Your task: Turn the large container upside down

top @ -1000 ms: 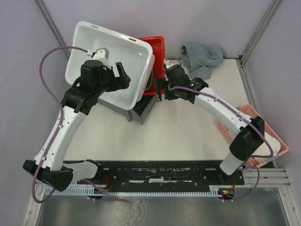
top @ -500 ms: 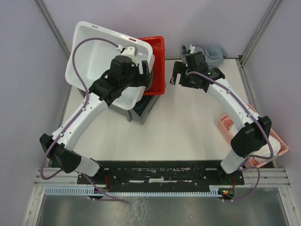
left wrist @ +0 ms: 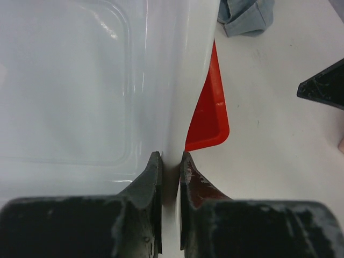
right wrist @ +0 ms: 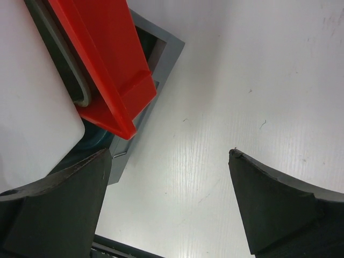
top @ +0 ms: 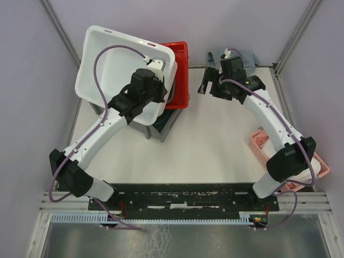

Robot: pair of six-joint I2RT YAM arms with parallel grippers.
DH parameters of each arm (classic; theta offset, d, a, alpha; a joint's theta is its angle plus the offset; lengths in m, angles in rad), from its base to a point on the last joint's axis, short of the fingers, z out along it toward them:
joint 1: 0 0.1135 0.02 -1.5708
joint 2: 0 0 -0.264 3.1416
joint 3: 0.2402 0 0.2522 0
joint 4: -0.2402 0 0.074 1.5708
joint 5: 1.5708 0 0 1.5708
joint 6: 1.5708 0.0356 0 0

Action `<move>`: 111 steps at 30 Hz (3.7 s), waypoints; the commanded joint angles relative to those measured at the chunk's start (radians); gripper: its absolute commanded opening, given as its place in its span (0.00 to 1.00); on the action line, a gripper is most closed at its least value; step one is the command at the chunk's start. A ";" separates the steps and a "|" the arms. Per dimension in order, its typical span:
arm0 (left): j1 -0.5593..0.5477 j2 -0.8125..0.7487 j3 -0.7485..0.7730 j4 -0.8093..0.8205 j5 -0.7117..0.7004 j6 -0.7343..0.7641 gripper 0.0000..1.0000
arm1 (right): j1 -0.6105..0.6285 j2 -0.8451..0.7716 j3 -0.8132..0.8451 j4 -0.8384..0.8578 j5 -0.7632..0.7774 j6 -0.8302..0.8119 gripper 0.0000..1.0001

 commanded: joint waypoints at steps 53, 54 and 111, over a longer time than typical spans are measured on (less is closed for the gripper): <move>-0.001 -0.376 0.038 -0.464 0.521 0.123 0.03 | 0.547 0.189 0.870 -0.206 0.422 -0.446 0.51; -0.001 -0.372 0.041 -0.459 0.529 0.126 0.03 | 0.552 0.190 0.868 -0.208 0.423 -0.448 0.47; -0.001 -0.422 -0.037 -0.382 0.591 0.218 0.03 | 0.256 0.333 0.844 0.013 -0.535 0.129 0.68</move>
